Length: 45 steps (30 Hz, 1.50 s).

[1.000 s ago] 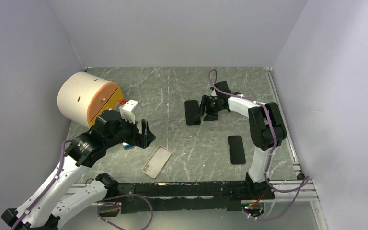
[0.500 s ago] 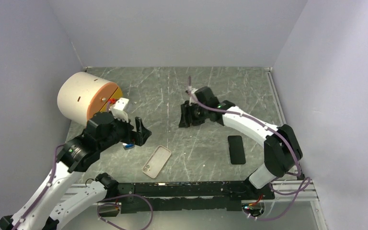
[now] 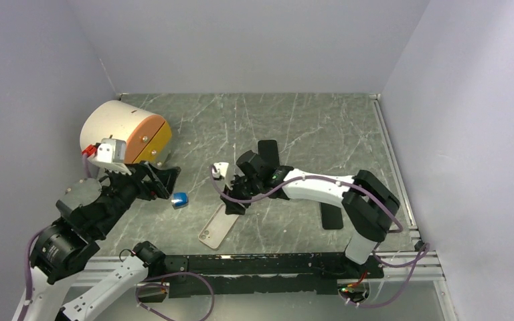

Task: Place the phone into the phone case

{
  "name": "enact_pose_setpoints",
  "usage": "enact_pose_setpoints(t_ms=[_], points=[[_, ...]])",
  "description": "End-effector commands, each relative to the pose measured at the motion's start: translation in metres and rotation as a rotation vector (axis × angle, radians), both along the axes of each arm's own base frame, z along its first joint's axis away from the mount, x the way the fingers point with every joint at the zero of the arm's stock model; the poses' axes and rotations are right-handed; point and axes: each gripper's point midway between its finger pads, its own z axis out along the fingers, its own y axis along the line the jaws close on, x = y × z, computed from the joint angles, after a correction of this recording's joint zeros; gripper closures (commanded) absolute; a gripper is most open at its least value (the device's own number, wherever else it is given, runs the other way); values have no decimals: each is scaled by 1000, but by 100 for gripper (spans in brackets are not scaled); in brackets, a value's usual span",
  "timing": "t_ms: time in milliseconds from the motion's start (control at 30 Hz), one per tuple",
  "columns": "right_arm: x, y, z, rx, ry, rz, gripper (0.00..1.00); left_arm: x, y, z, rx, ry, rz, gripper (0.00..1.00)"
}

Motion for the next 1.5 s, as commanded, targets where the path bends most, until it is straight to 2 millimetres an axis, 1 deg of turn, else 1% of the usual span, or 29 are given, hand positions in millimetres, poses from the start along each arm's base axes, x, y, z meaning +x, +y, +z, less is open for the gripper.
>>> enact_pose_setpoints(t_ms=[0, 133, 233, 367, 467, 567, 667, 833, 900, 967, 1067, 1200, 1333, 1400, 1467], points=[[12, 35, 27, 165, -208, 240, 43, -7, 12, 16, -47, -29, 40, 6], [19, 41, 8, 139, -291, 345, 42, -16, 18, 27, -72, -55, 41, 6], [23, 46, -6, 113, -312, 399, 43, -20, 27, 28, -66, -69, 66, 6], [24, 55, -12, 128, -324, 443, 43, -24, 33, 28, -69, -82, 81, 6], [19, 60, -19, 126, -306, 473, 44, -27, 35, 29, -82, -86, 86, 6], [16, 59, -27, 103, -306, 491, 44, -27, 38, 25, -89, -81, 98, 6], [21, 58, -37, 72, -315, 474, 45, -26, 36, 21, -86, -82, 96, 6], [18, 57, -53, 47, -313, 467, 51, -23, 35, 23, -78, -85, 98, 6], [20, 55, -58, 24, -333, 456, 54, -22, 34, 23, -78, -85, 98, 6], [23, 53, -62, 2, -354, 447, 60, -21, 33, 24, -79, -86, 96, 6], [29, 50, -64, -20, -388, 418, 73, -20, 32, 23, -81, -83, 95, 6], [32, 47, -57, 5, -416, 361, 86, -17, 30, 20, -85, -80, 96, 6], [30, 37, -58, 4, -404, 299, 100, -10, 22, 18, -86, -80, 77, 6], [30, 31, -63, -5, -402, 270, 100, -7, 19, 17, -83, -73, 77, 6], [32, 27, -64, -14, -395, 227, 100, -3, 15, 15, -80, -63, 71, 6]])
